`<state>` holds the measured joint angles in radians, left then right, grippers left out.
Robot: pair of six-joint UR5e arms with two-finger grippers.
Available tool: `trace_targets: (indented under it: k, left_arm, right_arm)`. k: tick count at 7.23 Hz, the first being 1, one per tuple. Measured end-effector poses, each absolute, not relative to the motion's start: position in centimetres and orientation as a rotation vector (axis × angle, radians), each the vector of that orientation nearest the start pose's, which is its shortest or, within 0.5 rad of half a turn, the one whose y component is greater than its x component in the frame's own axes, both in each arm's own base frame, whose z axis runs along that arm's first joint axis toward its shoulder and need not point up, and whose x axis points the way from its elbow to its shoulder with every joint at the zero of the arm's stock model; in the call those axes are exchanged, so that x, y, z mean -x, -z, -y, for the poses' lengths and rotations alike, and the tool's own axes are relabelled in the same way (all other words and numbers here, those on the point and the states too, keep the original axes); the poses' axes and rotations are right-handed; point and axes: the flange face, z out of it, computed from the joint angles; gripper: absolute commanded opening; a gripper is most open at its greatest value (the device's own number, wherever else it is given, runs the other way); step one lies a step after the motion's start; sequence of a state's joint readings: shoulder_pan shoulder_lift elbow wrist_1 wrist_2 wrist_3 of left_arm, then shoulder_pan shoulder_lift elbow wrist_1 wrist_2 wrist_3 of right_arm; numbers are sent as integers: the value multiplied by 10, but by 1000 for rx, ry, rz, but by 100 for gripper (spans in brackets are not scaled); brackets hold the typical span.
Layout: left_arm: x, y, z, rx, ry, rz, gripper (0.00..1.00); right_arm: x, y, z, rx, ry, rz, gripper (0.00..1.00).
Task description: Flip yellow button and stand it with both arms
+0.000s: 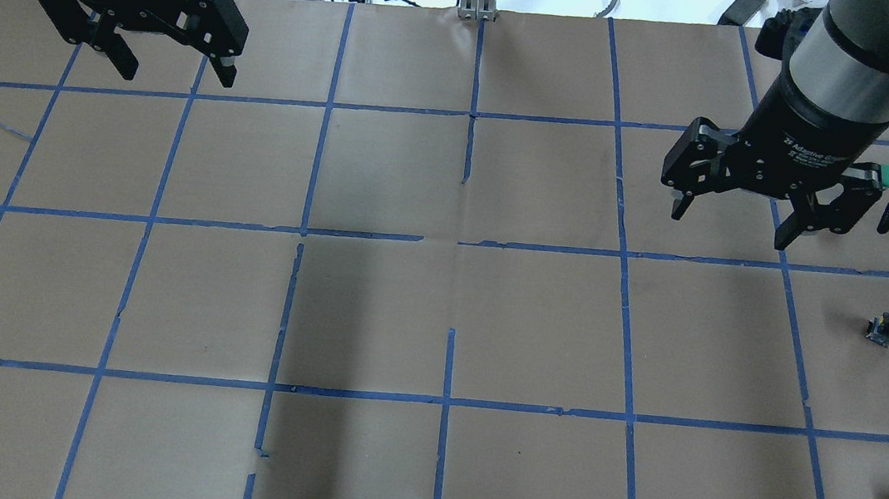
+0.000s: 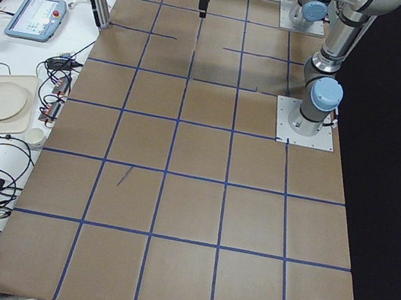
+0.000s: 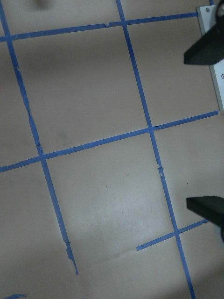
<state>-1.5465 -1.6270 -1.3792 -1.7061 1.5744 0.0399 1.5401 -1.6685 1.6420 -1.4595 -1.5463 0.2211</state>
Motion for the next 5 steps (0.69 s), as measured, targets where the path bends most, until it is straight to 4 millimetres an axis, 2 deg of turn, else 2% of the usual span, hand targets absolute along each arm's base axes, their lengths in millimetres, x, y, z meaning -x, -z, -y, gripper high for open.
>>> trace_targets:
  k: [3,5]
  left_arm:
    - [121,-541,515,-26,2,-3138,100]
    - [121,-540,516,-27,0,-3138,100]
  right_arm:
    - [-122,-488,448,-391,-133,-3101,100]
    - [-122,-496,451,-387,-100,-3098,100]
